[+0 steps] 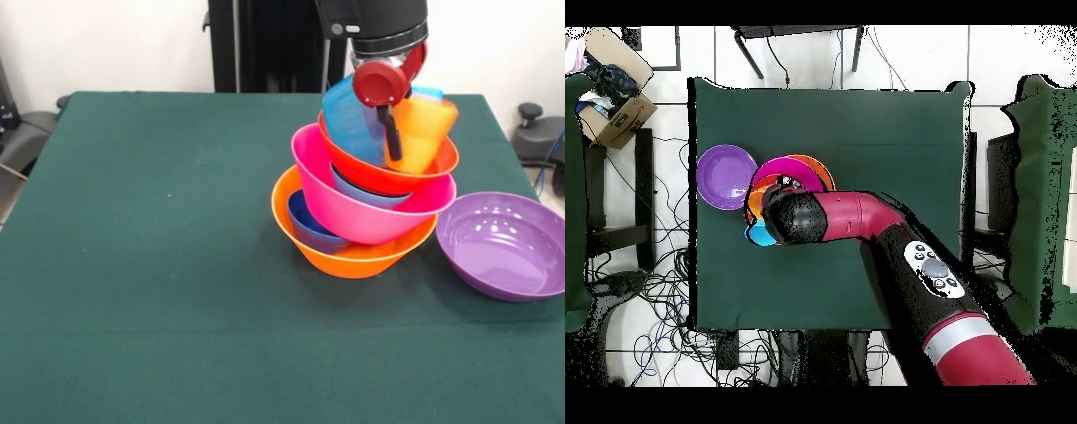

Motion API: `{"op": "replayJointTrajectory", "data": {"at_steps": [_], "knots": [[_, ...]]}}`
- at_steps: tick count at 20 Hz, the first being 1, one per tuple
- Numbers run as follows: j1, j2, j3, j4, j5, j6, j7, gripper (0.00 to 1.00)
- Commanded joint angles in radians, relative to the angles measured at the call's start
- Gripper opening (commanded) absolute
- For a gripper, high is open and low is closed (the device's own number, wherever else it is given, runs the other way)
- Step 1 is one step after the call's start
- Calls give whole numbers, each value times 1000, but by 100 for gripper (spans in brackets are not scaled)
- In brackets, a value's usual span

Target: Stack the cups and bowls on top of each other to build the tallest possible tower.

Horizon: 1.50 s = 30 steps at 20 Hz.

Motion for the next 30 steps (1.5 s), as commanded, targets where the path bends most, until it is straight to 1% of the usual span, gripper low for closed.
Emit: {"op": "replayJointTrajectory", "data": {"at_steps": [1,5,11,13,16,23,30], "knots": [[-7,5,-5,43,-29,-16,169,100],[-8,6,-2,35,-30,9,153,100],[-14,-27,7,50,-20,40,146,100],[-5,-30,6,42,-16,50,148,100],[-14,-52,16,52,-12,65,137,100],[-19,-135,26,80,33,140,141,100],[-24,-178,23,87,57,183,128,100]]}}
